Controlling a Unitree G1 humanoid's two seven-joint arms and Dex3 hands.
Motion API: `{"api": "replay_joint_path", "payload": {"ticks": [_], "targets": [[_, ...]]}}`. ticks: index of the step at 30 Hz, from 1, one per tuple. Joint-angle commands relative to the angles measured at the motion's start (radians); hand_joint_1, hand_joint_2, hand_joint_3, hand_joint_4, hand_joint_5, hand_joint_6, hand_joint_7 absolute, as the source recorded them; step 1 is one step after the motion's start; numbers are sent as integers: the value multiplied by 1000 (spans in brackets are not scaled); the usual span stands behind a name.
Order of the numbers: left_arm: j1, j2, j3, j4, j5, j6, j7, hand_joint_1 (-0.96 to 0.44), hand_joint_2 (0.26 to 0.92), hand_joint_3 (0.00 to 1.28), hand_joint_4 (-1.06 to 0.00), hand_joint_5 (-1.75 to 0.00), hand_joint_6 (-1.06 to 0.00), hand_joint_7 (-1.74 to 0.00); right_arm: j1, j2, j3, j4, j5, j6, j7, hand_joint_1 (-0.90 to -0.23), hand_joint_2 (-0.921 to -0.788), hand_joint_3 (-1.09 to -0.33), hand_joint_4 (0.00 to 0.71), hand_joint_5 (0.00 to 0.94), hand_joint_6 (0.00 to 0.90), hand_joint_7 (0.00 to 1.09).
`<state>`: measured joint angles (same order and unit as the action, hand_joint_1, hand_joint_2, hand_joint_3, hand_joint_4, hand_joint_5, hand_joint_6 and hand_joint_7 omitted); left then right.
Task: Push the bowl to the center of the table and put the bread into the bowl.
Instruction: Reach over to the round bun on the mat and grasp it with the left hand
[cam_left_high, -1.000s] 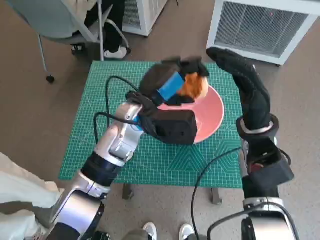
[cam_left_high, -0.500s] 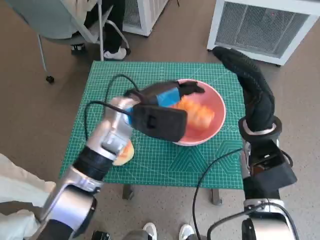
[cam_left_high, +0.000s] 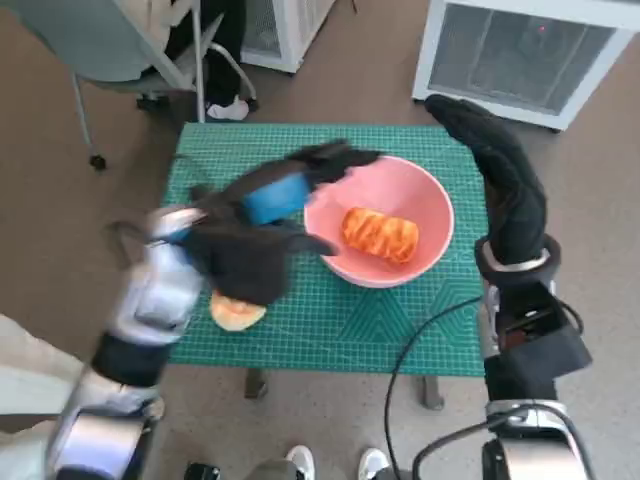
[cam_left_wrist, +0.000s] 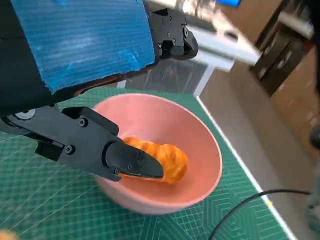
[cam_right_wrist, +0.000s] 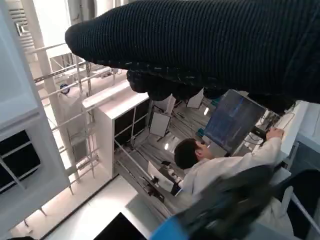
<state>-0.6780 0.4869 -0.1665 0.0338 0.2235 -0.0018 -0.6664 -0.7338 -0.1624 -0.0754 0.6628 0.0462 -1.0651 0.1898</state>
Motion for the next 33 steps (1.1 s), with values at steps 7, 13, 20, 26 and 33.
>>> {"api": "replay_joint_path", "payload": {"ticks": [7,13,20,26,33], "targets": [[280,167,197,-194,-91,-81,-7,-212,836,3,-34,-5,-233,-132,32,5,4,-15,19,26,8,-575,-921,-793,283,104,-1,706],[402,237,234,-232,-79,-80,-19,-228,845,3,-58,-3,-268,-82,29,4,7,-13,26,30,15,-576,-921,-793,282,104,-1,706],[484,281,224,-242,-56,-86,-23,-209,847,2,-62,-2,-279,-57,25,4,12,-7,28,30,21,-576,-921,-793,282,105,-1,707],[489,278,178,-206,-8,-73,-10,-188,847,1,-67,-2,-286,-44,21,4,15,-4,27,30,26,-571,-921,-797,281,106,-1,708],[453,251,106,-106,42,-70,2,-169,846,0,-82,-6,-293,-35,20,0,19,-6,24,29,29,-565,-921,-801,280,107,-1,709]]}}
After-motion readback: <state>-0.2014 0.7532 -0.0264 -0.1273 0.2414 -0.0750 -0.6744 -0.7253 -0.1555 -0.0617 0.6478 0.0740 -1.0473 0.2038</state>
